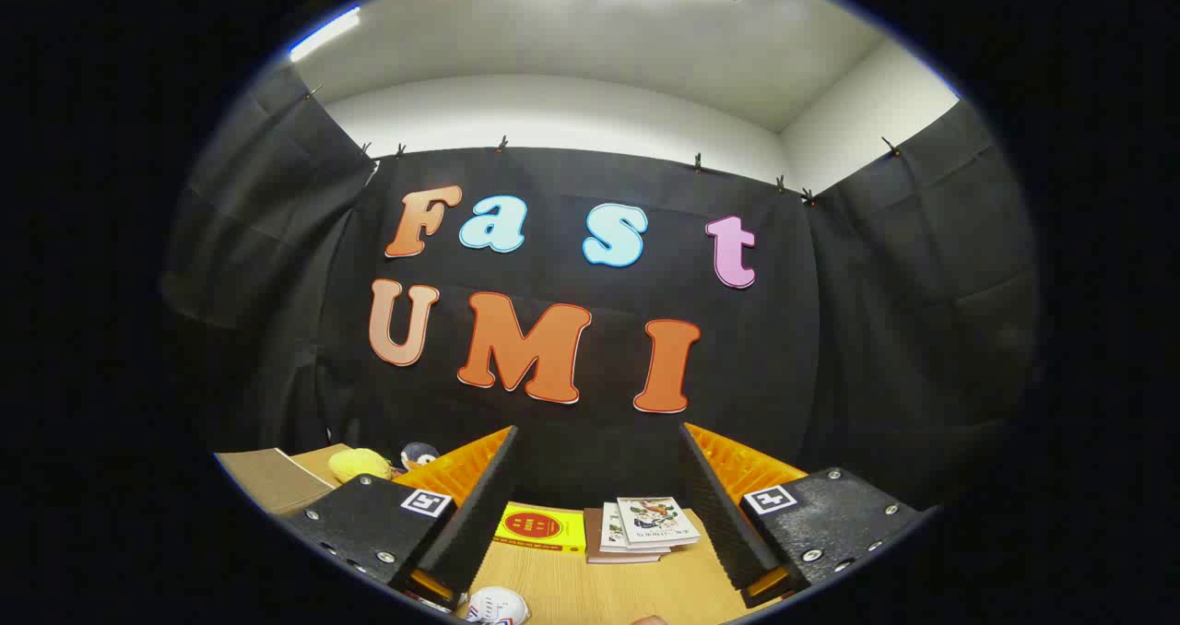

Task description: Open the storage box then place both shoes into the box .Put the left shoe in first, then the right shoe, with the right side of both shoes facing outward in a uniform manner.

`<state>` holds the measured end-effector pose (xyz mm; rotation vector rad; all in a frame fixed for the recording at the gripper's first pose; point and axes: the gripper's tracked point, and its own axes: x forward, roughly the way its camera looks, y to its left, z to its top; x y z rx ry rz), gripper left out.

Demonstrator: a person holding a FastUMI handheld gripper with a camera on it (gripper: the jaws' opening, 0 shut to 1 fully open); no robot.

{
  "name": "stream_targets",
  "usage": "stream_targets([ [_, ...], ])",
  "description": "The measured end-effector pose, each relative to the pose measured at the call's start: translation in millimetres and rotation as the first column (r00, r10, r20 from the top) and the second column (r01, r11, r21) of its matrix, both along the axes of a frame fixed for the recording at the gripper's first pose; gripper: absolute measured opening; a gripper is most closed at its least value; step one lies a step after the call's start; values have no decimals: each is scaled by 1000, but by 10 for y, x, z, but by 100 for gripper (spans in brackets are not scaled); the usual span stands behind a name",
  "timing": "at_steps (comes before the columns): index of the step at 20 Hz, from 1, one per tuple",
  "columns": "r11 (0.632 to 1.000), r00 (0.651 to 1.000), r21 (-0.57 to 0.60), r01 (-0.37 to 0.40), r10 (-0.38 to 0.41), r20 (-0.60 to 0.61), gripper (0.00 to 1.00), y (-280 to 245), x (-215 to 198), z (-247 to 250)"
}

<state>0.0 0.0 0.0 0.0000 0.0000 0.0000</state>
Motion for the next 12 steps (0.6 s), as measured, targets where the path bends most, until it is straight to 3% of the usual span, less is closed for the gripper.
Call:
stream_targets([
  [12, 1000, 999, -3, 24, -24, -46, 99, -85, -35, -101],
])
